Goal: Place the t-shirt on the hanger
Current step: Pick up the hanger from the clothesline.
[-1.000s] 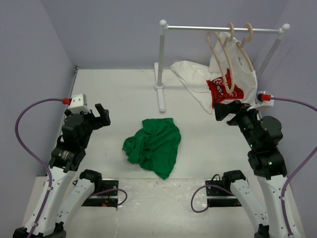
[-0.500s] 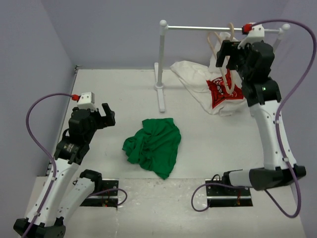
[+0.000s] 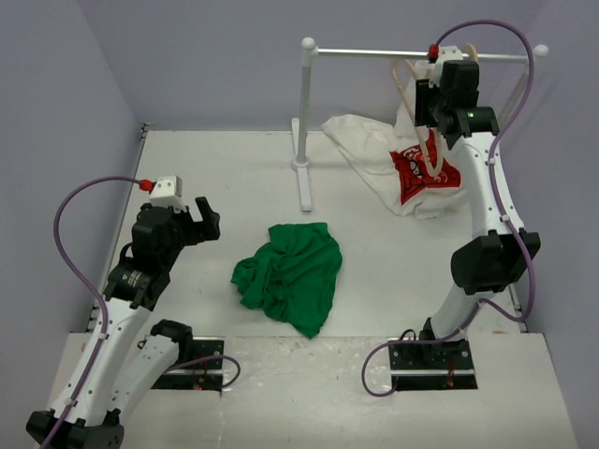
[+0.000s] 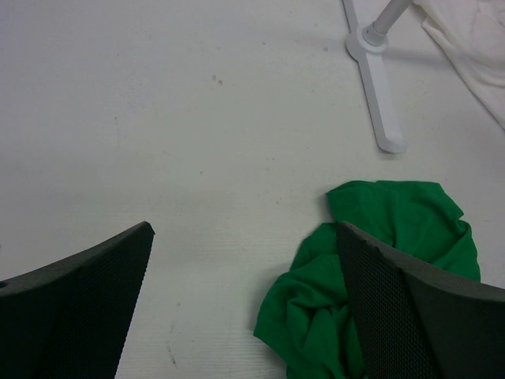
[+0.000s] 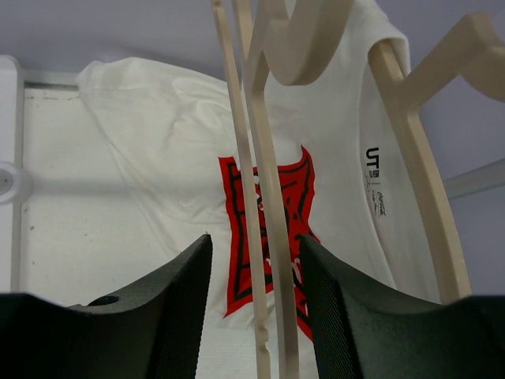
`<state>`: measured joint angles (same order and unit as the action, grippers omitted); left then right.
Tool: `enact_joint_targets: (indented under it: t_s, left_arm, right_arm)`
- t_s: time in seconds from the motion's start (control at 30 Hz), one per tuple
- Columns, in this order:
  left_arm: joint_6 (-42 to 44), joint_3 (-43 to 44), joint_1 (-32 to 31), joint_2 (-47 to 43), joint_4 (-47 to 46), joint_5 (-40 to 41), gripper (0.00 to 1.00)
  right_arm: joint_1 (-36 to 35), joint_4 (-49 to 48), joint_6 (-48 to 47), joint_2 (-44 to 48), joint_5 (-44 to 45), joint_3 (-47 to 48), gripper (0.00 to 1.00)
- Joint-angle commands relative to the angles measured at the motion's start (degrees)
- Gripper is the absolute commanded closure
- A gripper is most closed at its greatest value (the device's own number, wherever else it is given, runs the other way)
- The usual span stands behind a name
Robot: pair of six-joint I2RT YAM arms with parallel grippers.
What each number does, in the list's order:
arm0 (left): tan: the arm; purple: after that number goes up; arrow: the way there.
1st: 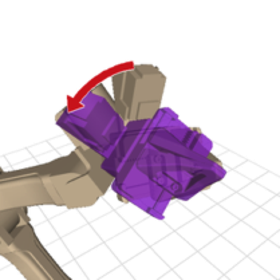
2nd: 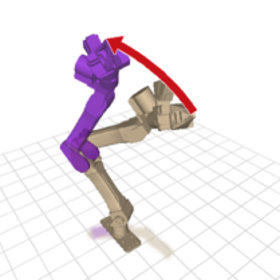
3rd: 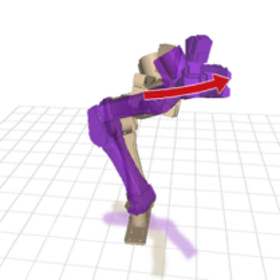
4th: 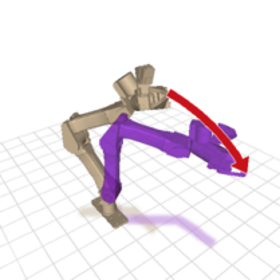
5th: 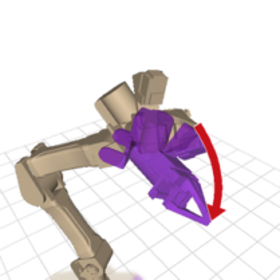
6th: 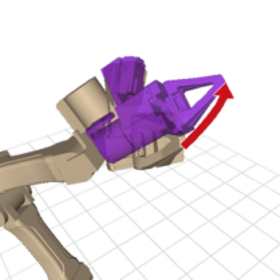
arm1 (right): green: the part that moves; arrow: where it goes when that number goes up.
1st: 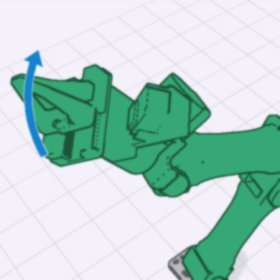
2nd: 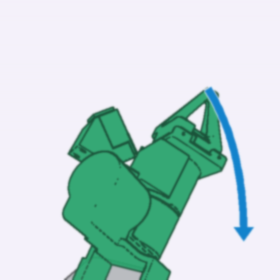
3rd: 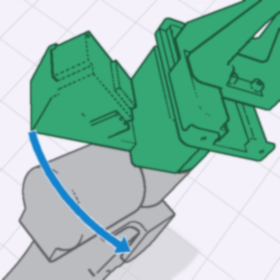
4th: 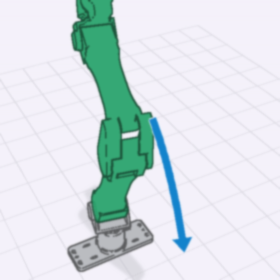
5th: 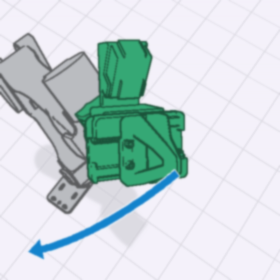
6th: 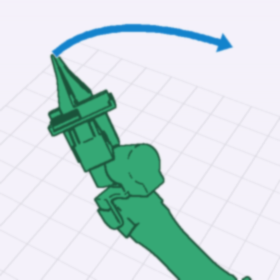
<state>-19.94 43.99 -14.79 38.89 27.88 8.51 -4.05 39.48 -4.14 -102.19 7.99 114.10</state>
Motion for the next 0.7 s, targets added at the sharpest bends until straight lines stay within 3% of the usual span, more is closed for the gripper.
enact_joint_targets:
  t_s: [0.0,0.13,0.53,0.67]
  left_arm:
    - [0.8,-0.3,-0.2,-0.2,-2.0,-1.1,0.00]
    - [0.8,-0.3,-0.2,-0.1,-2.0,-1.5,0.00]
    - [0.8,-0.3,-0.3,-0.6,-2.1,-2.0,0.00]
    - [0.8,-0.2,-0.2,-0.4,-2.1,-2.2,0.00]
  right_arm:
    - [0.8,1.2,-0.6,0.3,-0.3,2.0,0.53]
    - [1.4,1.1,-0.2,1.6,-0.1,-1.9,0.64]
    - [3.2,-2.5,3.0,9.5,-5.2,-15.3,0.76]
    - [3.3,-4.2,3.7,12.1,-6.1,-19.1,0.88]
